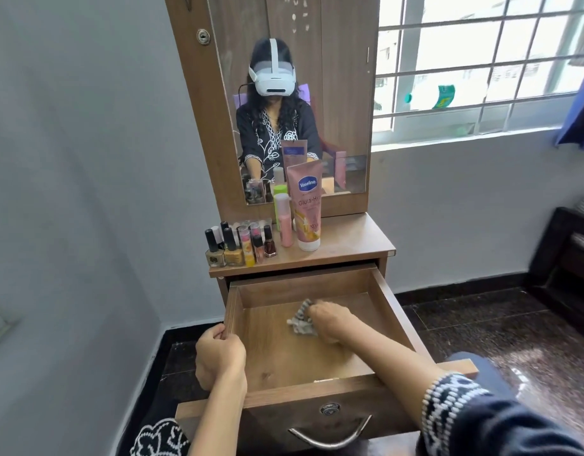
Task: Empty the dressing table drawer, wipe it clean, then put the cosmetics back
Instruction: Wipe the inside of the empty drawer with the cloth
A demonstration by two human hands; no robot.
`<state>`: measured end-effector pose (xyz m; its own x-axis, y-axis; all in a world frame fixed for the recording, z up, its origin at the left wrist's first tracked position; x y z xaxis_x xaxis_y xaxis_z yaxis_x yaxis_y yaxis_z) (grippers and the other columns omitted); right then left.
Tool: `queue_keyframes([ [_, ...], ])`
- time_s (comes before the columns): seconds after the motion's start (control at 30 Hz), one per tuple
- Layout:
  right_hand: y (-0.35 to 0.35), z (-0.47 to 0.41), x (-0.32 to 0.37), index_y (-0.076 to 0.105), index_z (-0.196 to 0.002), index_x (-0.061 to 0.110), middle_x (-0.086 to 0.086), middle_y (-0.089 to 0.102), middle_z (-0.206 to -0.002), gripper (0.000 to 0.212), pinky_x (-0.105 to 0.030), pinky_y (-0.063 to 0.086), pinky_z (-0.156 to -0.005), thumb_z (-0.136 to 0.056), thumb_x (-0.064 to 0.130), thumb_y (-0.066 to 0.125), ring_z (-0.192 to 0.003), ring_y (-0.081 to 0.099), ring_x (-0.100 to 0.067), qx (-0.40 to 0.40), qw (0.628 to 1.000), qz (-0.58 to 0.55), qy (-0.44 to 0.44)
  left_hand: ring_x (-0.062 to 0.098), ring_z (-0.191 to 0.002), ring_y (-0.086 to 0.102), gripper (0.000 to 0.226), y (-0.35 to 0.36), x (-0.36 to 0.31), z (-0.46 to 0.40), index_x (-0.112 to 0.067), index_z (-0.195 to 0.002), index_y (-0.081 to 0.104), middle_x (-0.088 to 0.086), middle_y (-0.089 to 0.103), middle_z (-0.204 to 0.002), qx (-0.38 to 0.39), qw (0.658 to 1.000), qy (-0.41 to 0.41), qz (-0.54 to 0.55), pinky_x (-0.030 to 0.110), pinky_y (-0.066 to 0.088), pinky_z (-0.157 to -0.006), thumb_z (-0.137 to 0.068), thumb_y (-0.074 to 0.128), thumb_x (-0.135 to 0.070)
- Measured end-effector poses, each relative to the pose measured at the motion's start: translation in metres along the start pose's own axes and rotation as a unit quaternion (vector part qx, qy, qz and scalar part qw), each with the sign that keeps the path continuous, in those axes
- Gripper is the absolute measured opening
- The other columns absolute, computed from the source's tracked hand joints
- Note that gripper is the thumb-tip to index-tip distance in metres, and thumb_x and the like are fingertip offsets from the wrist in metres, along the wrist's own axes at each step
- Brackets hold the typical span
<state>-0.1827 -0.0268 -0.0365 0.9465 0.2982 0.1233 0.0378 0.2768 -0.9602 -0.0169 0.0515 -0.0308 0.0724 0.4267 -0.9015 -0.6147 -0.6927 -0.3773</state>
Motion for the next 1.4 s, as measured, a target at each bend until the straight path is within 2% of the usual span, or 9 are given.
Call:
queue_keyframes([
  [0.2,-0.006,-0.016,-0.004,0.051,-0.128,0.007,-0.01,0.051,-0.134,0.037,-0.039,0.045,-0.096,-0.092,0.003,0.05,-0.123,0.05,-0.028,-0.04,0.999,0.011,0.019,0.028,-0.102,0.061,0.029,0.001,-0.004,0.0,-0.018,-0.116,0.063,0.002,0.067,-0.115,0.003,1.0,0.003,-0.004,0.035,0.046,-0.08,-0.092,0.05,-0.009],
  [0.33,0.005,0.011,-0.01,0.05,-0.133,0.008,-0.007,0.054,-0.121,0.052,-0.031,0.048,-0.093,-0.083,0.004,0.064,-0.109,0.056,-0.022,0.081,0.994,0.072,-0.027,0.029,-0.102,0.061,0.029,0.001,-0.002,-0.001,-0.019,-0.116,0.062,0.002,0.067,-0.115,0.005,1.0,0.002,-0.005,0.034,0.045,-0.078,-0.092,0.05,-0.009],
  [0.57,0.013,0.012,-0.036,0.019,-0.148,0.008,-0.011,0.02,-0.154,0.071,-0.041,0.037,-0.108,-0.088,0.0,0.055,-0.136,0.034,-0.031,0.037,0.998,0.045,0.029,0.028,-0.101,0.06,0.029,0.001,-0.001,0.0,-0.019,-0.116,0.062,0.002,0.067,-0.113,0.002,1.0,0.003,-0.01,0.033,0.042,-0.075,-0.092,0.049,-0.009],
  [0.73,-0.002,-0.006,-0.025,0.029,-0.146,0.01,-0.01,0.021,-0.154,0.059,-0.043,0.037,-0.107,-0.09,-0.002,0.045,-0.14,0.028,-0.029,0.01,0.998,0.055,0.022,0.029,-0.102,0.06,0.028,0.001,-0.002,0.0,-0.018,-0.115,0.063,0.003,0.067,-0.114,-0.002,1.0,0.004,-0.011,0.033,0.042,-0.075,-0.092,0.05,-0.008],
  [0.87,0.012,0.007,-0.022,0.027,-0.148,0.015,-0.008,0.02,-0.156,0.068,-0.044,0.041,-0.105,-0.088,-0.004,0.053,-0.136,0.035,-0.03,0.086,0.991,0.091,-0.05,0.029,-0.102,0.06,0.028,0.001,-0.001,0.0,-0.019,-0.115,0.063,0.003,0.067,-0.114,0.001,1.0,0.007,-0.014,0.035,0.044,-0.079,-0.092,0.05,-0.009],
  [0.97,0.014,0.016,-0.035,0.023,-0.149,0.017,-0.002,0.014,-0.158,0.068,-0.042,0.04,-0.106,-0.09,-0.002,0.051,-0.139,0.033,-0.026,0.104,0.989,0.103,-0.027,0.029,-0.102,0.061,0.028,0.001,-0.001,-0.001,-0.018,-0.115,0.063,0.003,0.067,-0.115,0.001,1.0,0.011,-0.011,0.036,0.044,-0.08,-0.092,0.05,-0.009],
  [1.17,-0.004,-0.006,-0.032,0.049,-0.131,0.006,-0.009,0.047,-0.139,0.046,-0.038,0.046,-0.098,-0.085,0.003,0.054,-0.125,0.05,-0.028,0.012,0.997,0.022,0.074,0.03,-0.101,0.061,0.027,0.0,-0.001,0.002,-0.017,-0.114,0.063,0.003,0.067,-0.114,0.003,1.0,0.013,-0.004,0.037,0.046,-0.082,-0.092,0.05,-0.009],
  [1.3,0.002,-0.003,-0.012,0.044,-0.138,0.014,-0.008,0.042,-0.143,0.058,-0.034,0.042,-0.101,-0.083,0.003,0.061,-0.119,0.049,-0.022,0.059,0.998,-0.014,-0.025,0.029,-0.102,0.06,0.028,0.001,-0.004,0.003,-0.016,-0.115,0.064,0.004,0.067,-0.115,0.001,1.0,0.01,0.002,0.035,0.043,-0.079,-0.092,0.051,-0.009],
  [1.4,0.013,0.022,-0.014,0.052,-0.133,0.023,-0.005,0.054,-0.132,0.054,-0.034,0.048,-0.095,-0.083,0.006,0.063,-0.106,0.056,-0.022,0.096,0.991,0.001,-0.096,0.029,-0.102,0.06,0.029,0.0,-0.002,0.001,-0.017,-0.116,0.064,0.003,0.067,-0.115,-0.001,1.0,0.004,0.001,0.036,0.043,-0.08,-0.092,0.051,-0.008],
])
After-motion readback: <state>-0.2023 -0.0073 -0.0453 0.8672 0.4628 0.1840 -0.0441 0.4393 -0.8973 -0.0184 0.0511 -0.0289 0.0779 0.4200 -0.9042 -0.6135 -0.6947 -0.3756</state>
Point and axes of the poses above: each hand's wrist, its own z-axis away from the middle knuckle, its own y-axis out of the palm, x = y × z, the point moved 2 cm from there along -z, towards the middle knuckle
